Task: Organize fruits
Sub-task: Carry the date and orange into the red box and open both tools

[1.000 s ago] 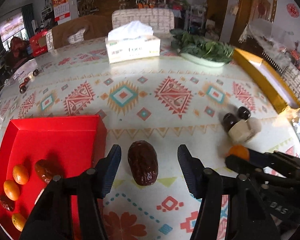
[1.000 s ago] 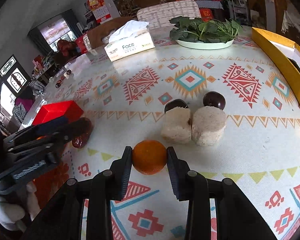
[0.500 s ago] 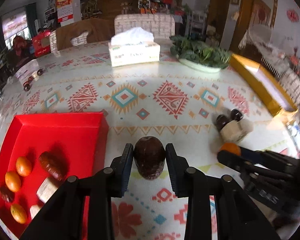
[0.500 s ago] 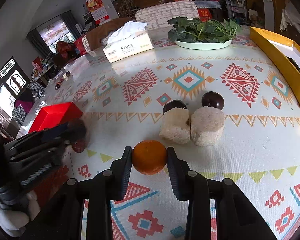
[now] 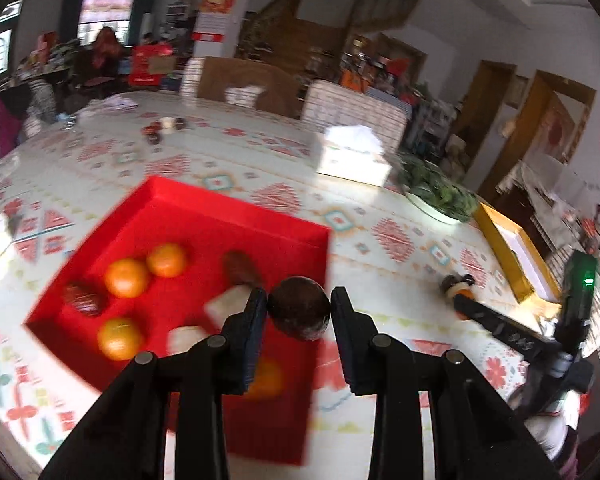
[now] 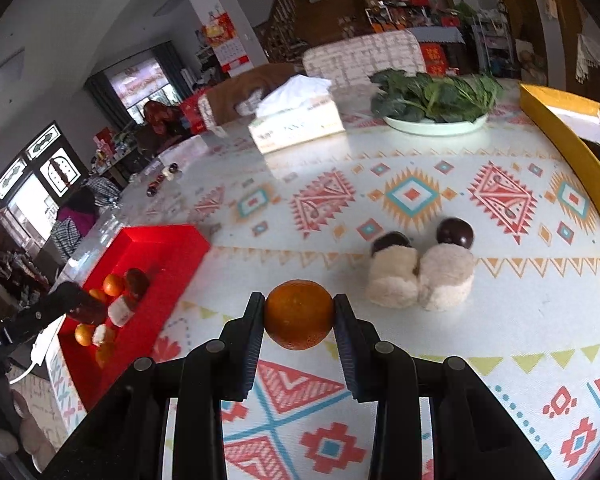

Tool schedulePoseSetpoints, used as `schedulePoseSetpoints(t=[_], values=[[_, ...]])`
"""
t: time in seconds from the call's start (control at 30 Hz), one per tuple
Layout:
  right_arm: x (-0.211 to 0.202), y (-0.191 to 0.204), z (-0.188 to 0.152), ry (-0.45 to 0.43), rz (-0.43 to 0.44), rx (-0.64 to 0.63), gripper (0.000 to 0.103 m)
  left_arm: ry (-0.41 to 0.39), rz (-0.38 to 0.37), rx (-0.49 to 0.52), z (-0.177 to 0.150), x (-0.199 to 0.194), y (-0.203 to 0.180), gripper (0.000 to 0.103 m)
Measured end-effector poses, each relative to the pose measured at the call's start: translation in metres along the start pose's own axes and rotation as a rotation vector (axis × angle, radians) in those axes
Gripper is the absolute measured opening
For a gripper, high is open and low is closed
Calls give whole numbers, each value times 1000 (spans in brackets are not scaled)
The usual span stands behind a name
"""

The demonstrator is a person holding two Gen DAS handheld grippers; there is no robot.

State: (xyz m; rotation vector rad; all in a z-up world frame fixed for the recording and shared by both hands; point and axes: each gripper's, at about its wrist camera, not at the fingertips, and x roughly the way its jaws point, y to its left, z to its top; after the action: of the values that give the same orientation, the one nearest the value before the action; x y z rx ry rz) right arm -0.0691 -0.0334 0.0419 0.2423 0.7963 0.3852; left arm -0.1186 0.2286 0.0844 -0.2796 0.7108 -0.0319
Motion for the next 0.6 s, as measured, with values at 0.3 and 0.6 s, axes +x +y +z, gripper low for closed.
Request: schedulePoseSetpoints(t=[0.3, 0.6], values=[[-7, 66, 15, 48, 101, -89, 38, 12, 6, -102, -15, -3, 53, 32], [49, 153, 27, 150, 130, -236, 38, 69, -7, -97, -28, 16, 61, 32]])
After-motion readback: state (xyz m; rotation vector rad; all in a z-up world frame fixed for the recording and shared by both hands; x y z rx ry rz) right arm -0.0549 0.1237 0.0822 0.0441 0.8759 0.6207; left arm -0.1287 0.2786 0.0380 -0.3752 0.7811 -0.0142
